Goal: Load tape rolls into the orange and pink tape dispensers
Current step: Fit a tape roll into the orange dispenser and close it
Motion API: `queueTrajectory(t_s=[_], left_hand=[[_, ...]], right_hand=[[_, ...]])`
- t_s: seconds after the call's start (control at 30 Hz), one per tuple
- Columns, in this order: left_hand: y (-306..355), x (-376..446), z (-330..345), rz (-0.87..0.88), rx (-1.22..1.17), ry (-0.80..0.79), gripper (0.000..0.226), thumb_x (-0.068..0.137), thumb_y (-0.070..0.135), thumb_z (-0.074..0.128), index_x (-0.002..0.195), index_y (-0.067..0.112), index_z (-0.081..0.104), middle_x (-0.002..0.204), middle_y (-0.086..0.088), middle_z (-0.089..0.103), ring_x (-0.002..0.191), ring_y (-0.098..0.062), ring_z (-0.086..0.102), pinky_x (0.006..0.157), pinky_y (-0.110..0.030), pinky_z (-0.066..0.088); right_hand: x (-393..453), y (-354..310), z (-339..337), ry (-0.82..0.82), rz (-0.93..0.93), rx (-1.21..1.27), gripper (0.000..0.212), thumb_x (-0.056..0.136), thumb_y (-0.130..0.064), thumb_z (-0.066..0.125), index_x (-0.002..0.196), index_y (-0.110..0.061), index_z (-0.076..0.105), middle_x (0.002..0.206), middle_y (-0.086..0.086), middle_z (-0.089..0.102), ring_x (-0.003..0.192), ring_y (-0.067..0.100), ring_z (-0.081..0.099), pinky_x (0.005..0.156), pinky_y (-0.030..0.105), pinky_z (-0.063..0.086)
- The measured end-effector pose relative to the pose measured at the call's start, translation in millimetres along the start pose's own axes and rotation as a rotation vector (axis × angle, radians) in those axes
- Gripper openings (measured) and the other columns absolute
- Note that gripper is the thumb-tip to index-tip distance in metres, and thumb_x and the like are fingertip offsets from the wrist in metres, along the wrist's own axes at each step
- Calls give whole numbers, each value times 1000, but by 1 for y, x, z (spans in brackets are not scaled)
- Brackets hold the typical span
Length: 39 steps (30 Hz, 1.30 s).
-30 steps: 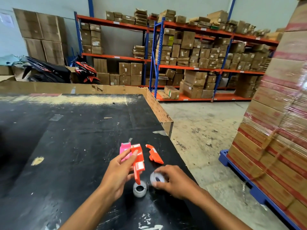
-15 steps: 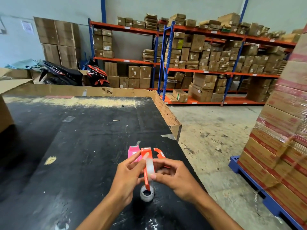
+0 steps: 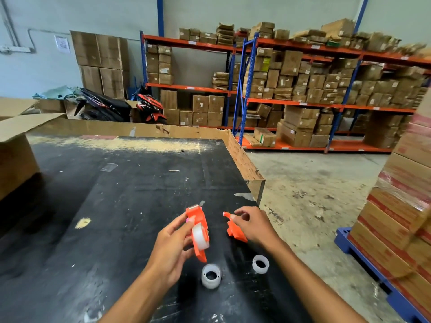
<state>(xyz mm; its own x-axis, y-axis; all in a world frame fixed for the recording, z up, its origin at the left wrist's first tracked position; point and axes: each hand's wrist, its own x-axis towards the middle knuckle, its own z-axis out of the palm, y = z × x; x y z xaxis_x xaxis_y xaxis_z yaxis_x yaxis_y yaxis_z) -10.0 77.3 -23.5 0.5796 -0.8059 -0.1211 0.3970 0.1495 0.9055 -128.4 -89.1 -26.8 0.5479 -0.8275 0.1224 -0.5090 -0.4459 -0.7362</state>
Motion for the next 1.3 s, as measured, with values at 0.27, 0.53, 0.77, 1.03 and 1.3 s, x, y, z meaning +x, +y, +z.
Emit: queueTrajectory(t_s=[0.27, 0.53, 0.77, 1.03, 1.3], left_hand=[[-1, 1, -8, 6, 44, 67, 26, 91, 16, 59, 116, 18, 66, 81, -6, 77, 68, -19, 68, 55, -31, 53], [-2, 7, -3, 26, 46, 34, 28, 92, 16, 56, 119, 18, 64, 85, -7, 78, 70, -19, 73, 57, -29, 57], [-3, 9, -1, 8, 43, -40, 26, 92, 18, 56, 117, 18, 66, 100, -14, 76, 80, -22, 73, 77, -42, 57], [4, 2, -3, 59, 67, -75, 25, 90, 22, 60, 113, 21, 69, 96, -11, 78, 82, -24, 73, 81, -46, 57], [7, -7, -6, 78, 53, -50, 29, 88, 22, 61, 117, 19, 66, 101, -16, 76, 89, -29, 73, 71, -37, 59]], right_hand=[[13, 9, 24, -88, 96, -128, 22, 80, -29, 67, 99, -17, 67, 84, 6, 74, 76, 22, 69, 70, 33, 55], [-46, -38, 5, -336, 25, 643, 25, 83, -16, 69, 108, -14, 67, 80, 7, 75, 73, 12, 71, 62, 25, 59], [-64, -39, 5, -250, -58, 651, 31, 82, -13, 70, 113, -16, 67, 91, 21, 72, 77, 12, 69, 63, 23, 57], [-73, -46, 5, -212, -54, 693, 36, 71, -21, 76, 107, -18, 71, 86, 12, 72, 78, 16, 70, 69, 25, 59], [-81, -52, 14, -164, -37, 764, 28, 74, -16, 76, 102, -14, 73, 97, 22, 73, 82, 20, 70, 64, 21, 56]])
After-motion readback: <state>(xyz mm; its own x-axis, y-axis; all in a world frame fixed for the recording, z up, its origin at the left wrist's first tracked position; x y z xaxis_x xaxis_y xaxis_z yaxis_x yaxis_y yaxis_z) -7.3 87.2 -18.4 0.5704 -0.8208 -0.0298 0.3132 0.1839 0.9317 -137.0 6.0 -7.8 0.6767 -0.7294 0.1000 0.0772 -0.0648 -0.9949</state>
